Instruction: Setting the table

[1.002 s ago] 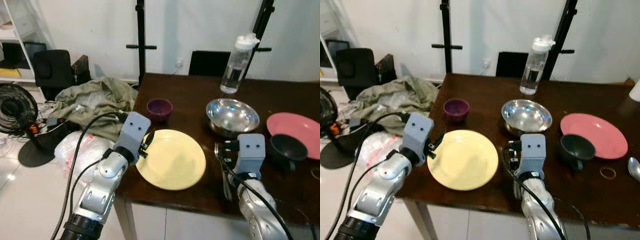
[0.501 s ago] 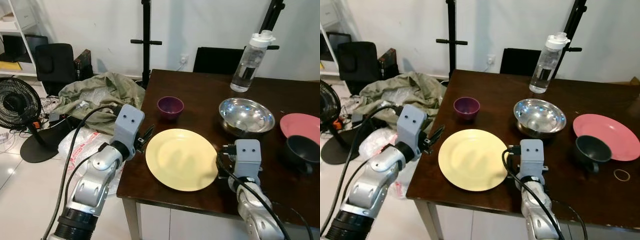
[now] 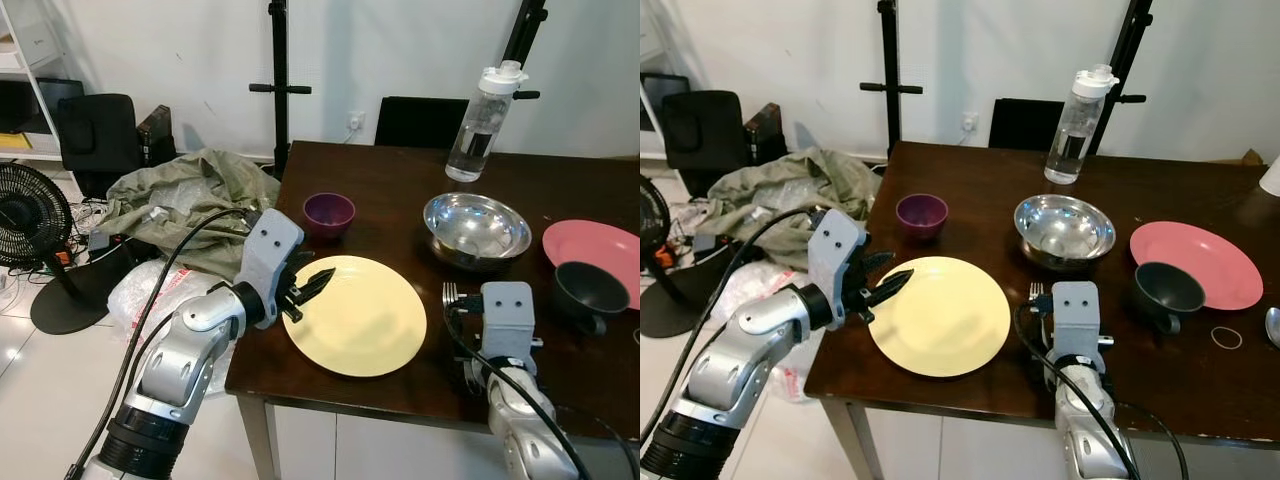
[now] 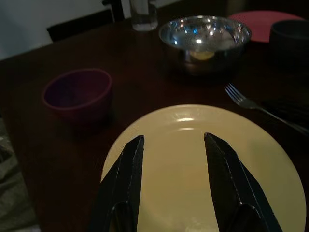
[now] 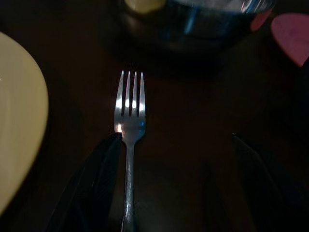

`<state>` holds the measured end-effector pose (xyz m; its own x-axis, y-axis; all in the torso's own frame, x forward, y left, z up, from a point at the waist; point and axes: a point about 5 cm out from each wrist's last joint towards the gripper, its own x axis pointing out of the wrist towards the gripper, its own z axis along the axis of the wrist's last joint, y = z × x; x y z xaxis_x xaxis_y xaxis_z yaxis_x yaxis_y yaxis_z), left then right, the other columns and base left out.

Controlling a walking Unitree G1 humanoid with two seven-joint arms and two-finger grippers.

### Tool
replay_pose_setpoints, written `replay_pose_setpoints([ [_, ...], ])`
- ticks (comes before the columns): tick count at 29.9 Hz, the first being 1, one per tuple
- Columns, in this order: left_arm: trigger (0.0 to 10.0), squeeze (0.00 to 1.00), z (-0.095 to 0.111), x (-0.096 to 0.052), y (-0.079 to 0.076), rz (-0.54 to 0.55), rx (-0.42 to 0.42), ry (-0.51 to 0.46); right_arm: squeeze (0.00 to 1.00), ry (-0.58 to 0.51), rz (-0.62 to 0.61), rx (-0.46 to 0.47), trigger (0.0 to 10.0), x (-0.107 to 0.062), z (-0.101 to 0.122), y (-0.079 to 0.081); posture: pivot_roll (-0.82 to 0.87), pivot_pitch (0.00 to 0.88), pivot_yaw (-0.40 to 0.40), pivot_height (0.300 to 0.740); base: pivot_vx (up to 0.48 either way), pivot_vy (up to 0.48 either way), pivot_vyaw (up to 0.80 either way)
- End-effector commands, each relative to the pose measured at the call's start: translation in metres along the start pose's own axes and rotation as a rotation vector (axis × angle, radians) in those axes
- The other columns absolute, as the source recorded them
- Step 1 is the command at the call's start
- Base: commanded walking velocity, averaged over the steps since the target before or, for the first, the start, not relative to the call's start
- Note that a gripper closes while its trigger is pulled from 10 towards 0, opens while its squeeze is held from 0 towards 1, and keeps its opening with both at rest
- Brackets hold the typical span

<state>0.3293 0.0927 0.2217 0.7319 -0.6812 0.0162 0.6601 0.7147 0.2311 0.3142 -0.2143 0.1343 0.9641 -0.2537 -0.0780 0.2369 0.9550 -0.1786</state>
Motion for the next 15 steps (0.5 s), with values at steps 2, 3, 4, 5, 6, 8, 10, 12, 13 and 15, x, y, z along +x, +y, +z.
replay_pose_setpoints([
  [2, 10.0, 0.0, -0.005, -0.004, -0.005, -0.032, -0.011, 0.023, 0.0, 0.079, -0.004, -0.005, 10.0, 0.0, -0.015, -0.002, 0.07, 0.141, 0.1, 0.74, 0.0, 0.0, 0.0],
  [3, 10.0, 0.0, -0.005, -0.004, -0.005, -0.032, -0.011, 0.023, 0.0, 0.079, -0.004, -0.005, 10.0, 0.0, -0.015, -0.002, 0.07, 0.141, 0.1, 0.74, 0.0, 0.0, 0.0],
  [4, 10.0, 0.0, -0.005, -0.005, -0.006, -0.043, -0.012, 0.024, 0.0, 0.091, -0.005, 0.001, 10.0, 0.0, -0.017, -0.003, 0.07, 0.141, 0.1, 0.74, 0.0, 0.0, 0.0],
  [5, 10.0, 0.0, -0.005, -0.005, -0.006, -0.043, -0.012, 0.024, 0.0, 0.091, -0.005, 0.001, 10.0, 0.0, -0.017, -0.003, 0.07, 0.141, 0.1, 0.74, 0.0, 0.0, 0.0],
  [6, 10.0, 0.0, -0.004, -0.006, -0.007, -0.059, -0.01, 0.025, 0.0, 0.11, -0.003, 0.005, 10.0, 0.002, -0.02, -0.004, 0.08, 0.142, 0.102, 0.74, 0.0, 0.0, 0.0],
  [8, 10.0, 0.0, -0.003, -0.006, -0.007, -0.063, -0.01, 0.026, 0.0, 0.12, 0.005, 0.006, 10.0, 0.002, -0.021, -0.003, 0.08, 0.14, 0.103, 0.74, 0.0, 0.0, 0.0],
  [10, 10.0, 0.0, -0.003, -0.006, -0.007, -0.066, -0.009, 0.027, 0.0, 0.153, 0.011, 0.006, 10.0, 0.002, -0.026, -0.004, 0.08, 0.14, 0.103, 0.74, 0.0, 0.0, 0.0],
  [12, 10.0, 0.0, -0.003, -0.006, -0.007, -0.067, -0.009, 0.027, 0.0, 0.166, 0.009, 0.001, 10.0, 0.002, -0.029, -0.005, 0.08, 0.14, 0.103, 0.74, 0.0, 0.0, 0.0],
  [13, 10.0, 0.0, -0.003, -0.006, -0.008, -0.068, -0.009, 0.026, 0.0, 0.179, 0.012, 0.013, 10.0, 0.002, -0.03, -0.005, 0.08, 0.14, 0.103, 0.74, 0.0, 0.0, 0.0],
  [15, 10.0, 0.0, -0.003, -0.006, -0.008, -0.069, -0.009, 0.026, 0.0, 0.2, 0.028, 0.039, 10.0, 0.001, -0.033, -0.004, 0.08, 0.14, 0.103, 0.74, 0.0, 0.0, 0.0],
])
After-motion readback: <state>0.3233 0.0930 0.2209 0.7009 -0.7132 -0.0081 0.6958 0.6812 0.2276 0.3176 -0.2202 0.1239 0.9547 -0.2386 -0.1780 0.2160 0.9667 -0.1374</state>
